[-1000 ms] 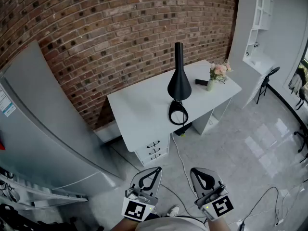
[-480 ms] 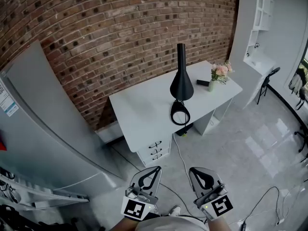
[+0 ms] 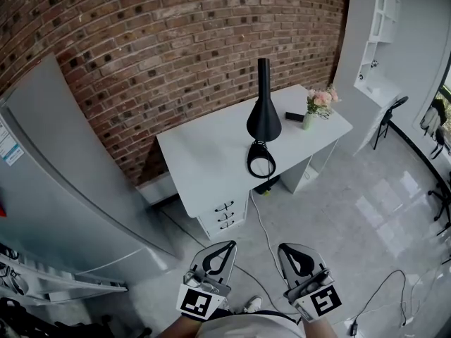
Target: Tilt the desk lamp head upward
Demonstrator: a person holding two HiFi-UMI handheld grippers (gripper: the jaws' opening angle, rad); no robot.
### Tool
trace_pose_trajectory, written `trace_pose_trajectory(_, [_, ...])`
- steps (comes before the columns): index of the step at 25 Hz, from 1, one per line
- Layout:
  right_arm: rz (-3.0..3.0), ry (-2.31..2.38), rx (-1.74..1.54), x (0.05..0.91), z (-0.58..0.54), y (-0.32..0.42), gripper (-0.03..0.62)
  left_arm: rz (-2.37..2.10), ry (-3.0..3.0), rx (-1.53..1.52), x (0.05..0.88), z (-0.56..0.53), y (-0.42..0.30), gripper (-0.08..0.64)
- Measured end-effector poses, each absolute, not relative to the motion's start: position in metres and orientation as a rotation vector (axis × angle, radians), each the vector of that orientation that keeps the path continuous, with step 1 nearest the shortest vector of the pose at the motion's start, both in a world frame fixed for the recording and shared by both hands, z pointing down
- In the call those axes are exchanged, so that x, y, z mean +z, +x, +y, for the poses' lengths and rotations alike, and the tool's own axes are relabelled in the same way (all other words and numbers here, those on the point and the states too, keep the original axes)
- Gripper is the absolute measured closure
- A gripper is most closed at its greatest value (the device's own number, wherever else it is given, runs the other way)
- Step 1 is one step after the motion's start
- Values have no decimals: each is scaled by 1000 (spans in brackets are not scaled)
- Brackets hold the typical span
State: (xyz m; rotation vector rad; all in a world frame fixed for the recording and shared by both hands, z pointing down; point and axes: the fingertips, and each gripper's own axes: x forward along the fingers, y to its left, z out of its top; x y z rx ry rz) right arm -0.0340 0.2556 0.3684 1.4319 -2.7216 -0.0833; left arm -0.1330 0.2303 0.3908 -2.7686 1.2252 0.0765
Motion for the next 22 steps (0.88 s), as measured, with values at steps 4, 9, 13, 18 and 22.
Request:
trace_pose_trajectory(4, [-2729,1438,-77,370,259,-26,578,1238,-2768,91,391,234,-127,552])
trace_pose_trajectory(9, [-2741,1431,-71,370,266,-10,578,1255,-2772,80,393,239,-112,552])
trace_pose_trajectory(13, [-2744,1431,-65,375,272,7,578,1283,-2779,79,398,245,-98,552])
trace_pose_trajectory(18, [-2756,1417,-39,383,275,18,578,1311,-2769,75,400,250,-91,552])
trace_pose_trajectory(22, [-2766,1398,-30,382,273,19,578,1341,-2766,72,402,248,-93,552])
